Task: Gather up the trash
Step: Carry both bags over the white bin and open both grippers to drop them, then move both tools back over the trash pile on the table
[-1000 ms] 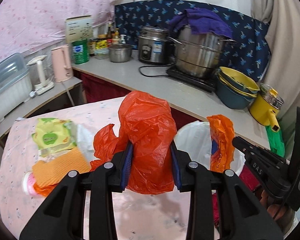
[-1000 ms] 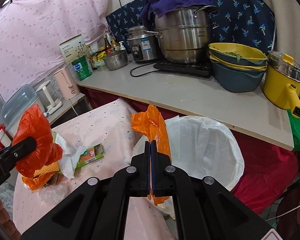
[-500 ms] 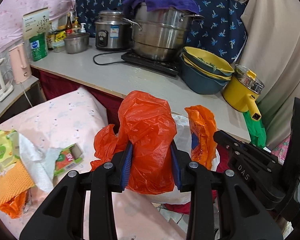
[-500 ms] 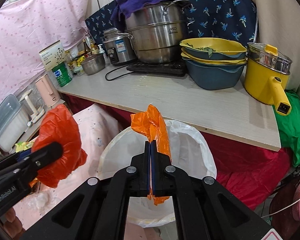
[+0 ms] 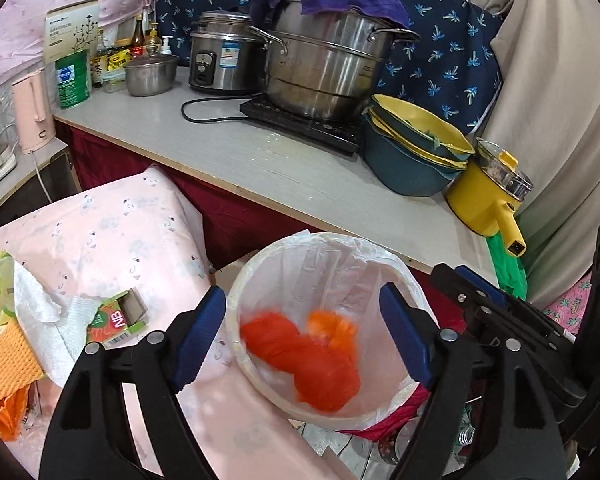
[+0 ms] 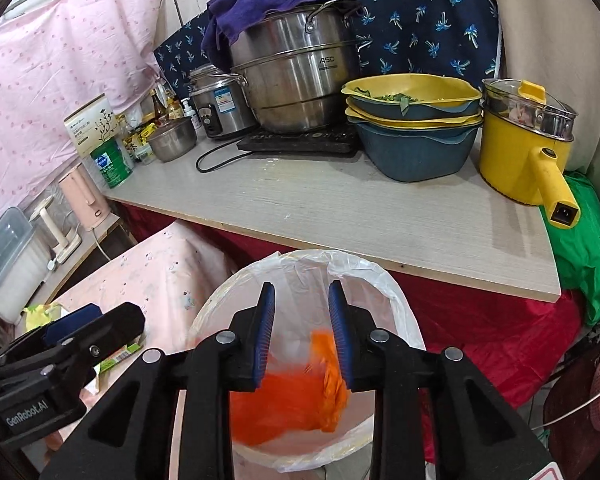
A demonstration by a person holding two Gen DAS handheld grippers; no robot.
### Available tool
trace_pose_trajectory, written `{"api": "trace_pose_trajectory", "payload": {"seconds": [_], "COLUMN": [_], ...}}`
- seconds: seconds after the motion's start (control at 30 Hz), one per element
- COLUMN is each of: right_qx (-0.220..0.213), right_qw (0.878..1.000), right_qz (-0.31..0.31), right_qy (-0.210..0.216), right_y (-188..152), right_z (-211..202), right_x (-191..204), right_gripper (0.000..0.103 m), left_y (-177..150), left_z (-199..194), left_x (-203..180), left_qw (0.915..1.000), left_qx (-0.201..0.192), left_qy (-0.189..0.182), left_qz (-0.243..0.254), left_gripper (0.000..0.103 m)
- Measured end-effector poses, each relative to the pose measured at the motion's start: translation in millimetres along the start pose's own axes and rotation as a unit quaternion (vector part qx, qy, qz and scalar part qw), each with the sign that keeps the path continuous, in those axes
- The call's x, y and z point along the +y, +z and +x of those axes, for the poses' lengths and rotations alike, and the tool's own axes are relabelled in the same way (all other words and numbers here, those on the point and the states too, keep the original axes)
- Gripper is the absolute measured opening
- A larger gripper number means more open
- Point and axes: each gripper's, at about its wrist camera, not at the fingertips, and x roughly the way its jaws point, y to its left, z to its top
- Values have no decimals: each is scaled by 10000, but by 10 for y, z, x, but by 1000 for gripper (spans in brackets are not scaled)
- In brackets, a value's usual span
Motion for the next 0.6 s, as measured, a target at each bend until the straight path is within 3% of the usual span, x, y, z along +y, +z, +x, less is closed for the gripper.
{"api": "trace_pose_trajectory", "payload": {"seconds": [0.3, 0.6], "right_qx": [-107, -68], "right_qw": [9999, 9990], "right_qz": [-119, -351], "right_qy": [18, 283], "right_y": [-12, -120], "right_z": [-151, -271], "right_x": [152, 479], "right_gripper": [46, 49], "left_y": [-55, -176], "left_z": [-228, -620], "left_x": [195, 527], "left_qw": [9990, 9943], "left_qx": [-157, -427], "left_qy": [386, 876], "left_qz": [-168, -433], "left_gripper": [80, 83]}}
